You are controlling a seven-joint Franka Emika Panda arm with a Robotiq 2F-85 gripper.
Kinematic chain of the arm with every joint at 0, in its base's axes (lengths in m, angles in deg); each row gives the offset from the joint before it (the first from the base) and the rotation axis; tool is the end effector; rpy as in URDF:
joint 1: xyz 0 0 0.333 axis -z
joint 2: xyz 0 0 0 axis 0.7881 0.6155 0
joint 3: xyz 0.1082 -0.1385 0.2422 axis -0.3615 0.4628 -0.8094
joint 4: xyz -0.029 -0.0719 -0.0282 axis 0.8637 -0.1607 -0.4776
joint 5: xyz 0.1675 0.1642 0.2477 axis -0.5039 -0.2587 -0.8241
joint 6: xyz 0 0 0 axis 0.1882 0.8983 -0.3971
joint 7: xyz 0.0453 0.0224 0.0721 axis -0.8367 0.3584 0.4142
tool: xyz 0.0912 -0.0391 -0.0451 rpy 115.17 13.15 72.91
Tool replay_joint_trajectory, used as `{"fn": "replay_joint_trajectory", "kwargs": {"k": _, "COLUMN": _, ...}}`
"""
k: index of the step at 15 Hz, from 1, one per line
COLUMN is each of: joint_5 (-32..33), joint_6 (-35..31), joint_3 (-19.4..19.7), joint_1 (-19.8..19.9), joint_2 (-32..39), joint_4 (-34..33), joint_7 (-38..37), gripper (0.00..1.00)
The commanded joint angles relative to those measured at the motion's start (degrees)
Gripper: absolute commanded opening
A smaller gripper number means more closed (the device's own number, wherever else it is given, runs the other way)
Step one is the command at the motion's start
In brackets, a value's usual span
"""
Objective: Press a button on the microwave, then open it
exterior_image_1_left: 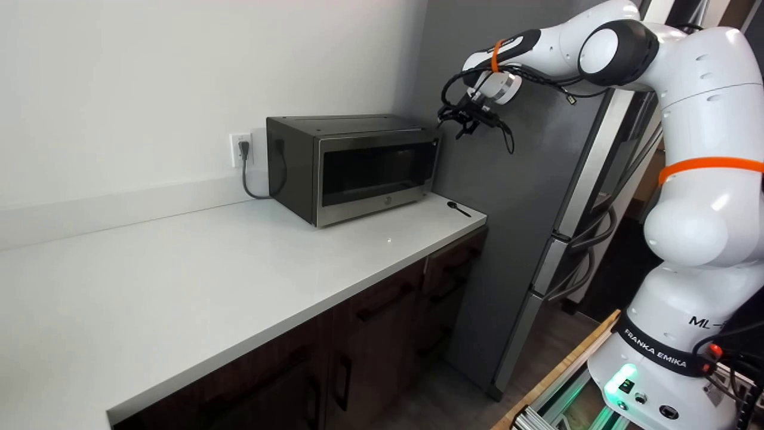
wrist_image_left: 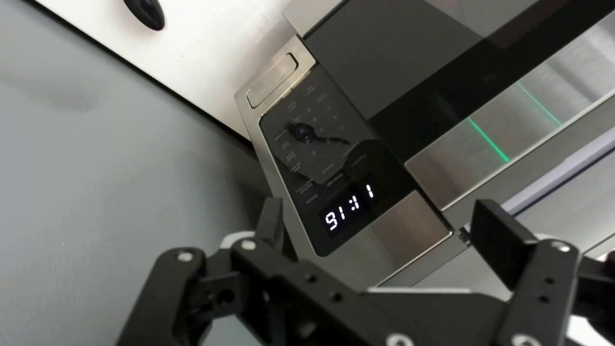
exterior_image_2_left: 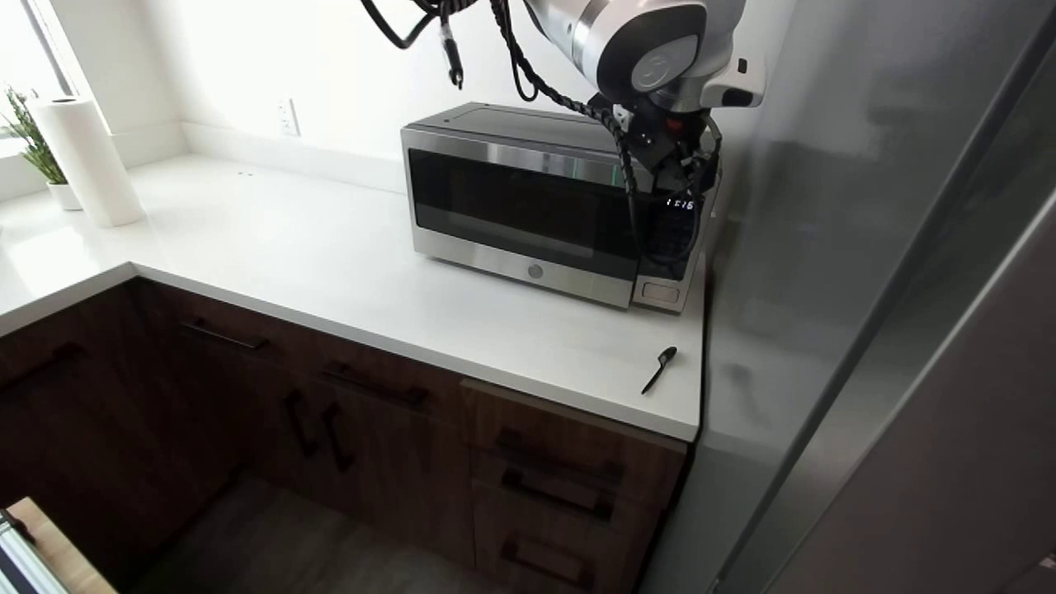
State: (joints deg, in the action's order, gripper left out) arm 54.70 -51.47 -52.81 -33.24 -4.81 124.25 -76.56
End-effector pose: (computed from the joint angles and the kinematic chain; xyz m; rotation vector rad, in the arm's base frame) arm 0.6507 -0.2367 0.4438 -2.7100 0.7847 -0.7880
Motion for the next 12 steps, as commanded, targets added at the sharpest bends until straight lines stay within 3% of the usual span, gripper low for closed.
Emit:
{"fn": "replay_joint_trajectory", "kwargs": {"k": 1, "joint_5": -0.56, "joint_6": 1.63, "joint_3": -0.84, "joint_1": 0.99, "joint_2": 3.14, "joint_4": -4.85, "joint_7": 1.81, "gripper": 1.00}}
{"fn": "replay_joint_trajectory", "kwargs": {"k": 12, "joint_5": -0.80, "joint_6": 1.91, "joint_3": -3.68, "joint_1": 2.02, "joint_2": 8.92, "joint_4": -13.14, "joint_7": 3.89, "gripper": 1.00}}
